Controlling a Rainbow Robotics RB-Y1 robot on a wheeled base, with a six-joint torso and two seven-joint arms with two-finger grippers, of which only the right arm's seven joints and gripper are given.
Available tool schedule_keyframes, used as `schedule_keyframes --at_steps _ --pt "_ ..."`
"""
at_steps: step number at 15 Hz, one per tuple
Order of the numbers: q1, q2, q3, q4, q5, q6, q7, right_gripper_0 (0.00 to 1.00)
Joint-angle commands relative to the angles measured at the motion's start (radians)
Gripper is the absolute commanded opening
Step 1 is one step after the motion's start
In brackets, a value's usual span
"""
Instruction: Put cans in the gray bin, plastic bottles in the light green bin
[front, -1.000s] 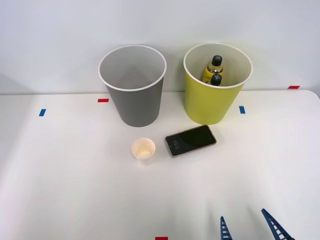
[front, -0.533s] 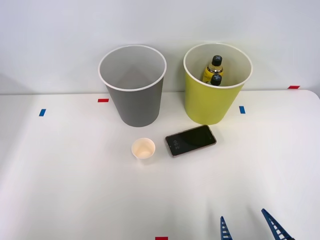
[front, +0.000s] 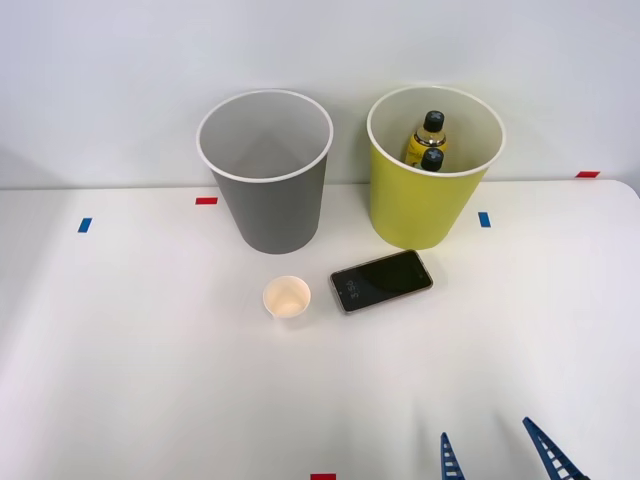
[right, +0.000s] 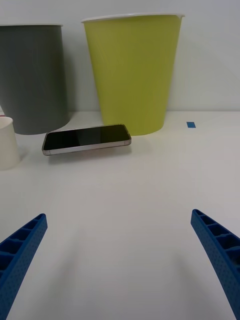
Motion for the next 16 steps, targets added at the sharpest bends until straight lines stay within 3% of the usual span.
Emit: schedule_keyframes --at_steps 1,16 --pt "0.000 0.000 0.000 0.000 0.000 0.000 0.000 1.00" --pt "0.000 0.000 0.000 0.000 0.000 0.000 0.000 1.00"
